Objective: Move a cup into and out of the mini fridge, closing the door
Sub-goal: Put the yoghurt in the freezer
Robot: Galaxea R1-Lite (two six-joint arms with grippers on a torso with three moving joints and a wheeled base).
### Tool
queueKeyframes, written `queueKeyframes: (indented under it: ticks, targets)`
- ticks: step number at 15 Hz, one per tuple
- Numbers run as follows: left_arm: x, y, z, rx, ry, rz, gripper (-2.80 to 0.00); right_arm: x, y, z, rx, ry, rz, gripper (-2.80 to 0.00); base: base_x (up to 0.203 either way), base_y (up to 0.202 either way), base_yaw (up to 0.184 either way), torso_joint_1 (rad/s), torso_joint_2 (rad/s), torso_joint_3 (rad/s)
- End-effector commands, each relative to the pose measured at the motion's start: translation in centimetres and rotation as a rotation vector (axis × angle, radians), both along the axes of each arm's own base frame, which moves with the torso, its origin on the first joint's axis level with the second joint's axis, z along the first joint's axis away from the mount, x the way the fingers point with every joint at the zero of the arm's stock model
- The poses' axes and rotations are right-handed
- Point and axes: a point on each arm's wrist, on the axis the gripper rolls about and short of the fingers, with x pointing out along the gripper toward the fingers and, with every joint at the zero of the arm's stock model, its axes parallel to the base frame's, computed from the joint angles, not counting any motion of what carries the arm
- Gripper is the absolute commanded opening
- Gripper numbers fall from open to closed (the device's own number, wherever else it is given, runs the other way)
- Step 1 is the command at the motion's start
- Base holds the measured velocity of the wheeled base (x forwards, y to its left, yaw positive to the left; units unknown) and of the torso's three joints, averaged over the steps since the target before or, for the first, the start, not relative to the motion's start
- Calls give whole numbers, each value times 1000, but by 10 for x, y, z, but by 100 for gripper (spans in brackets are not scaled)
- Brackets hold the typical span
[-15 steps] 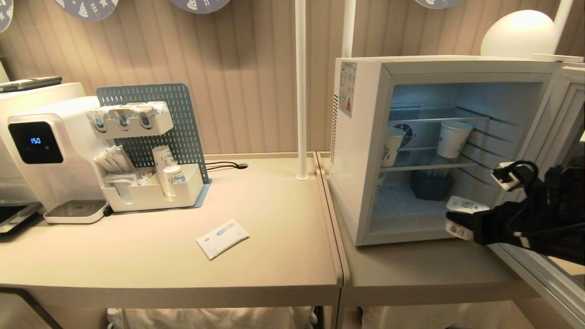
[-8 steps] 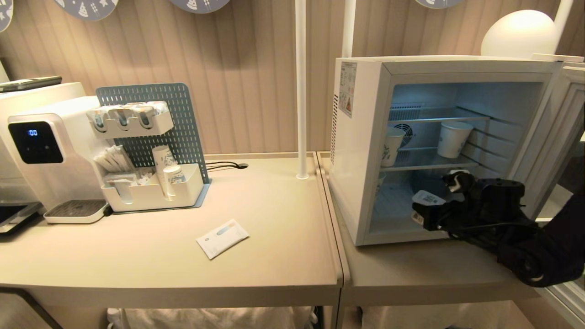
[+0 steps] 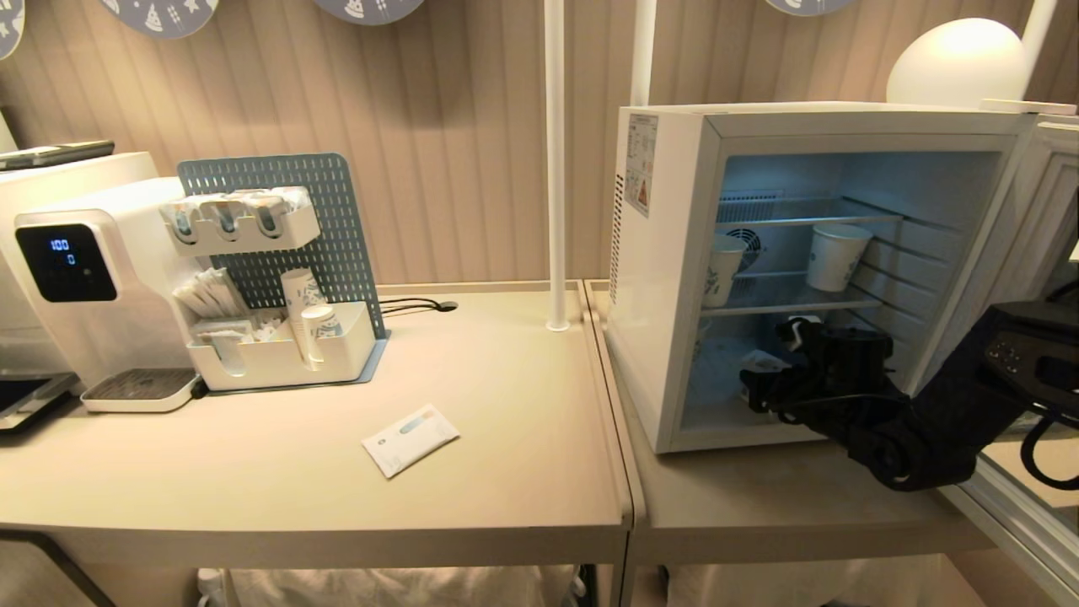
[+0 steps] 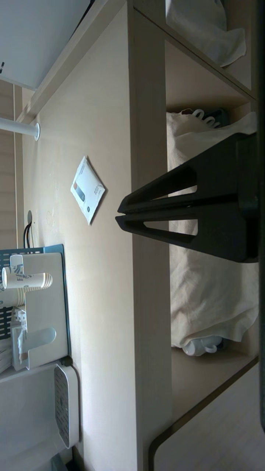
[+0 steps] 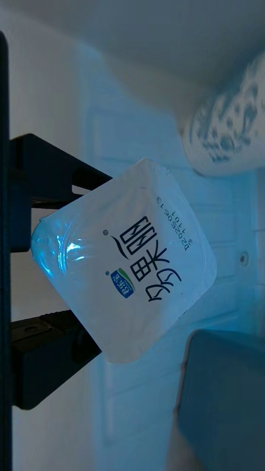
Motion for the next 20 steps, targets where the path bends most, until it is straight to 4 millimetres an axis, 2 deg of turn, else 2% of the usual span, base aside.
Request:
queueKeyframes:
  ticks: [1,10,13,20]
  targets:
    - [0,0,0,-1,1,1,-280,12,1,-11,-1,9,-1,-280,0,0,0,0,0,0]
    - [0,0,0,-1,1,2,-280,51,5,-27,-6,46,-7,-280,0,0,0,0,0,0]
    - [0,0,0,0,1,1,-280,55,5,-30,-22,44,-43,-280,0,0,0,0,0,0]
    - [0,0,0,-1,1,0,-280,48,3,-18,-3,53,-57,-280,0,0,0,0,0,0]
